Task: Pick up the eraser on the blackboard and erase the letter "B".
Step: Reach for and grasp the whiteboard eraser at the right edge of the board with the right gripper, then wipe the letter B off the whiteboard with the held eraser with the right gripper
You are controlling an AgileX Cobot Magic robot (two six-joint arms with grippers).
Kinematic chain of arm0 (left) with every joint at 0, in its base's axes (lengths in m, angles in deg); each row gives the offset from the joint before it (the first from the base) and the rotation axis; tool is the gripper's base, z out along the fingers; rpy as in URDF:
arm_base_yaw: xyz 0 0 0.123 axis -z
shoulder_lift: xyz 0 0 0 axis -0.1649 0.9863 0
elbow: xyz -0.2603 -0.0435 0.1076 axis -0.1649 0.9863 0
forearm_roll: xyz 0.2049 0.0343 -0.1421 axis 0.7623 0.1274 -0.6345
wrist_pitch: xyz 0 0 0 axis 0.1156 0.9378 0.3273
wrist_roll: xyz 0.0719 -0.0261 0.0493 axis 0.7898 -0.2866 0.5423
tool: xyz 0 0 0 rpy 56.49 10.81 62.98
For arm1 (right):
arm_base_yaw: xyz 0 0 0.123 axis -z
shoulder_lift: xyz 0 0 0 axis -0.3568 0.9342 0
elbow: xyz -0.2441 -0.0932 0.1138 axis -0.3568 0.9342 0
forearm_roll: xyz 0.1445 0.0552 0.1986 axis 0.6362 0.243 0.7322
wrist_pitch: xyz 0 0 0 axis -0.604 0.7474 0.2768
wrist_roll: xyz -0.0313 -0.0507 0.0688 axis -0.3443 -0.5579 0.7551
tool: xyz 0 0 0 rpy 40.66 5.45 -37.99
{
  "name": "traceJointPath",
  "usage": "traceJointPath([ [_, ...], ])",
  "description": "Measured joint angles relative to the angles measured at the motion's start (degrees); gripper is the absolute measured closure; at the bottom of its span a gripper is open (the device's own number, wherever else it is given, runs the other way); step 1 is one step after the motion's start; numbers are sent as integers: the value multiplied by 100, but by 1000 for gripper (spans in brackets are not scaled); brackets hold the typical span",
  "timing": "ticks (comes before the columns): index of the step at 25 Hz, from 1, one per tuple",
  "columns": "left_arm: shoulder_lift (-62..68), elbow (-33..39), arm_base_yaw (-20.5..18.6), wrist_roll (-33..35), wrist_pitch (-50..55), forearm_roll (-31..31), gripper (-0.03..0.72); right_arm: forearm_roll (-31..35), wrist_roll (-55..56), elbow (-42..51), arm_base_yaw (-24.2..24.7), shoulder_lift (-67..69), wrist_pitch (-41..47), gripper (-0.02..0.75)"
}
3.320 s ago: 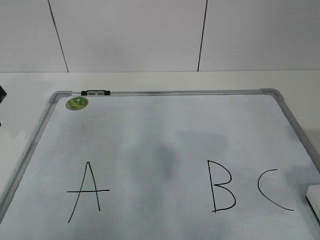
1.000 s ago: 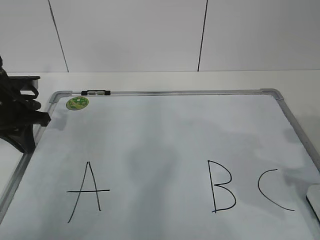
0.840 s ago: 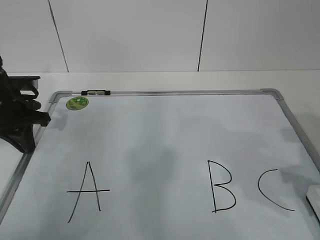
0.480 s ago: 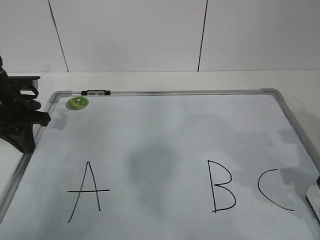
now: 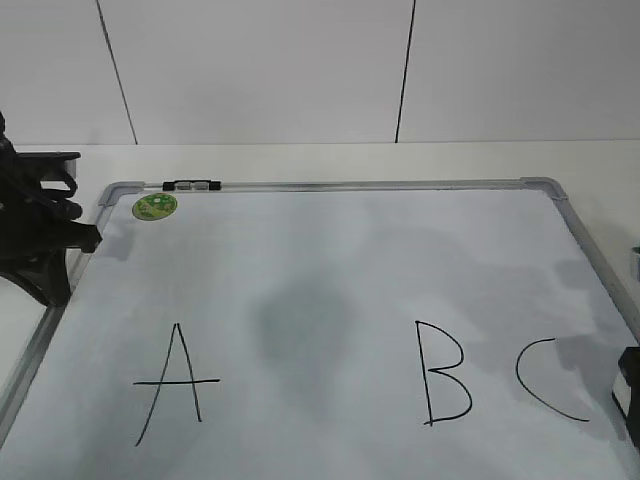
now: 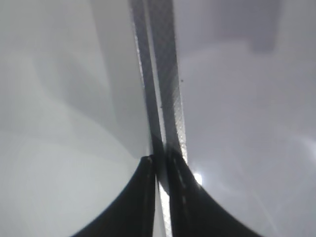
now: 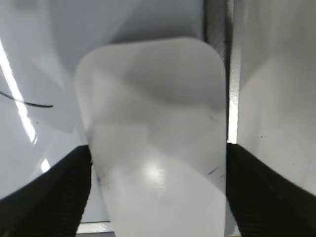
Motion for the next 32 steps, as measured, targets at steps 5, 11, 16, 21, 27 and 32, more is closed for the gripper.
traceJointPath([
  [5, 0, 0, 0, 0, 0, 0, 660, 0, 0, 0, 0, -1, -3, 83],
  [11, 0, 0, 0, 0, 0, 0, 660, 0, 0, 0, 0, -1, -13, 83],
  [16, 0, 0, 0, 0, 0, 0, 661, 0, 0, 0, 0, 85, 33, 92],
  [21, 0, 0, 0, 0, 0, 0, 661, -24, 0, 0, 0, 170, 57, 104],
  [27, 0, 0, 0, 0, 0, 0, 661, -132, 0, 0, 0, 178, 66, 130],
  [32, 0, 0, 0, 0, 0, 0, 661, -132, 0, 0, 0, 178, 104, 155],
])
